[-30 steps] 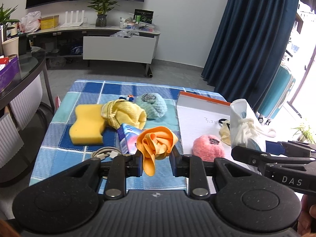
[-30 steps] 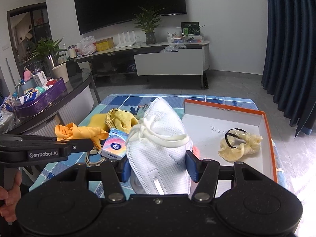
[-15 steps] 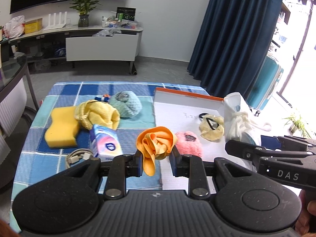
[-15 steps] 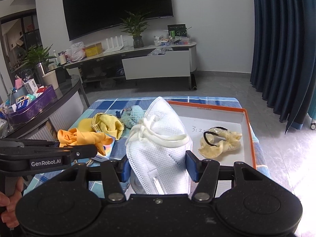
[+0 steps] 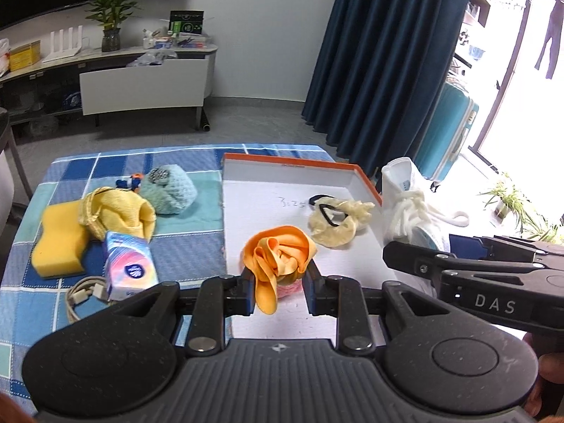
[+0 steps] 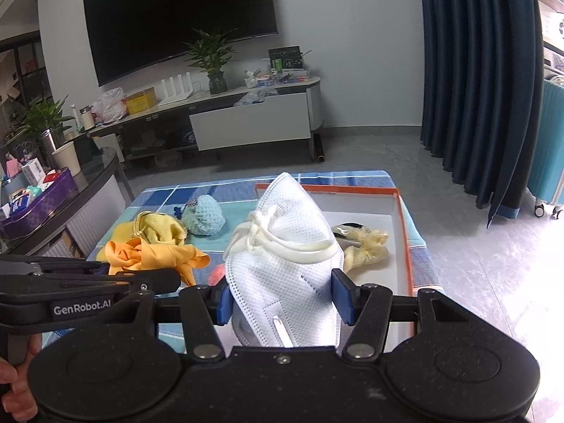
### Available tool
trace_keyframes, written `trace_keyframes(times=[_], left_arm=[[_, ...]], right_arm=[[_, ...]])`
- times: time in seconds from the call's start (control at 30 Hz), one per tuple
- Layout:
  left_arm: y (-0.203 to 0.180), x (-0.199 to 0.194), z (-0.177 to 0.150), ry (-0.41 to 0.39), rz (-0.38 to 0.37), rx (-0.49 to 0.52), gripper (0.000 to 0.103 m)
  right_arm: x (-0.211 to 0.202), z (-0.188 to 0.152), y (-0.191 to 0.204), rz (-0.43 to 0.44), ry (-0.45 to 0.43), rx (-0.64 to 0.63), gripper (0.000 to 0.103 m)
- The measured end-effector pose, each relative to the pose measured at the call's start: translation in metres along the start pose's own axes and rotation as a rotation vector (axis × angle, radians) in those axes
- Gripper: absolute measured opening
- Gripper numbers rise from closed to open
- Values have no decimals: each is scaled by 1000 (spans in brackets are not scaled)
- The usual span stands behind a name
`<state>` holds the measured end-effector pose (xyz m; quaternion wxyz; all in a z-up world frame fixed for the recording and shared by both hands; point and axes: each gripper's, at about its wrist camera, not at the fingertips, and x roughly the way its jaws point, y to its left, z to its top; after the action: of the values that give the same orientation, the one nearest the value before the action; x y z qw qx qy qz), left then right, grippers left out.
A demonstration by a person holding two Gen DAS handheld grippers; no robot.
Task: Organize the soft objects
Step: 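Carry orange cloth in left gripper while right carries white mask to box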
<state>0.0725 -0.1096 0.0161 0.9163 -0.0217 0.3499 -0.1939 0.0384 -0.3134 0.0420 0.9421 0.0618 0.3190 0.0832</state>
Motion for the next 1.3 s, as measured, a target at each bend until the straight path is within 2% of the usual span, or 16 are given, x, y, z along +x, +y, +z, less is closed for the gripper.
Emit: trace_keyframes(times=[0.47,1.3], left_arm=[[-18,22,11,8,-28,22,27],[-26,60,42,17,-29,37,27]], right_arm=[[2,1,-25,-47,-6,42,67],[41,19,-37,-82,27,32,68]])
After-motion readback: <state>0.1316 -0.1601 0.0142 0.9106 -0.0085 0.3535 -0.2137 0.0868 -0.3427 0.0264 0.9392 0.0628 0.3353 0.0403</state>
